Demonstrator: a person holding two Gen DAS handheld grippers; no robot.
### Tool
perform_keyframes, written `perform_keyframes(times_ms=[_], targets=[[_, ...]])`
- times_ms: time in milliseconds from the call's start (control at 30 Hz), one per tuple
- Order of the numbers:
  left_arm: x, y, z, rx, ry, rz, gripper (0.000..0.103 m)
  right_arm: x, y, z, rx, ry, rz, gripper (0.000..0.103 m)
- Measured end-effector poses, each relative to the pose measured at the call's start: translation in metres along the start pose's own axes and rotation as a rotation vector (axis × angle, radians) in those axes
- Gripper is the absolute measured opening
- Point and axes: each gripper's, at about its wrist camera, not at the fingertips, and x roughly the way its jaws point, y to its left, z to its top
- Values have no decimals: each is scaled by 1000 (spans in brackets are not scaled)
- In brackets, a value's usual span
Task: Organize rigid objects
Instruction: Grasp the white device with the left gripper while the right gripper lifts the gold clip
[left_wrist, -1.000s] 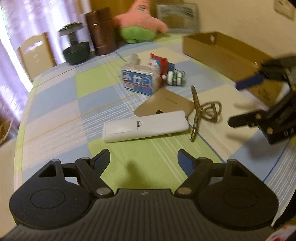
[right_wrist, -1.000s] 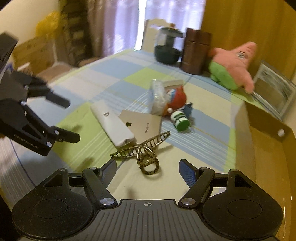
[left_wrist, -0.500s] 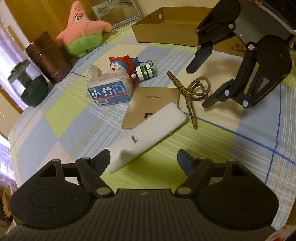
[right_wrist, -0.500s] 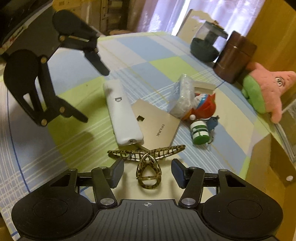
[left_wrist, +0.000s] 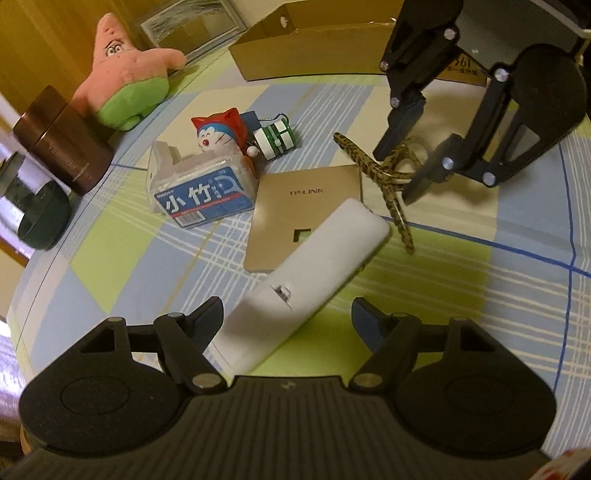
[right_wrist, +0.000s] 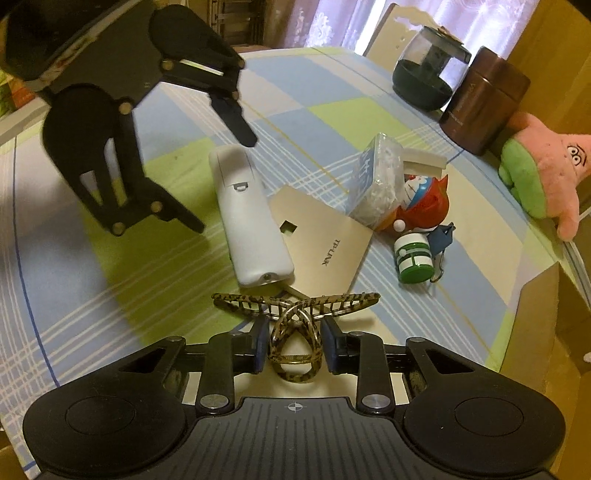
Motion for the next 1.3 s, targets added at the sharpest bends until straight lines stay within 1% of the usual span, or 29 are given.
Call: perform_keyframes(times_ms=[133, 300, 400, 467, 567, 600, 667, 800, 900, 967, 1167, 1300], targets=[[9, 7, 6, 47, 22, -42, 73, -5, 2, -3, 19, -6, 4, 27], [18, 21, 12, 72, 51, -127, 70, -12, 4, -8, 43, -16, 5, 27], [22, 29, 15, 66, 78, -175, 65, -16, 6, -11, 56, -19, 4, 27], [24, 32, 18, 63, 97, -201, 58, -18, 7, -13, 64, -19, 3, 27], [24, 33, 19, 56, 127, -213, 49, -21, 7, -15, 80, -22, 1, 27], [23, 33, 19, 52, 136, -211, 48, -22, 7, -16, 87, -23, 0, 27], [21, 30, 18, 34, 153, -203, 41, -24, 6, -17, 104, -27, -1, 27], [14, 17, 16, -12, 174, -184, 34, -28, 5, -22, 144, -30, -1, 27], [8, 5, 14, -76, 180, -181, 33, -32, 5, -26, 183, -33, 0, 27], [4, -3, 13, -116, 167, -170, 33, -35, 4, -29, 215, -37, -5, 27], [4, -16, 13, -241, 118, -112, 34, -45, -6, -38, 351, -72, -31, 26], [3, -22, 12, -287, 84, -70, 34, -51, -11, -43, 418, -91, -44, 26]])
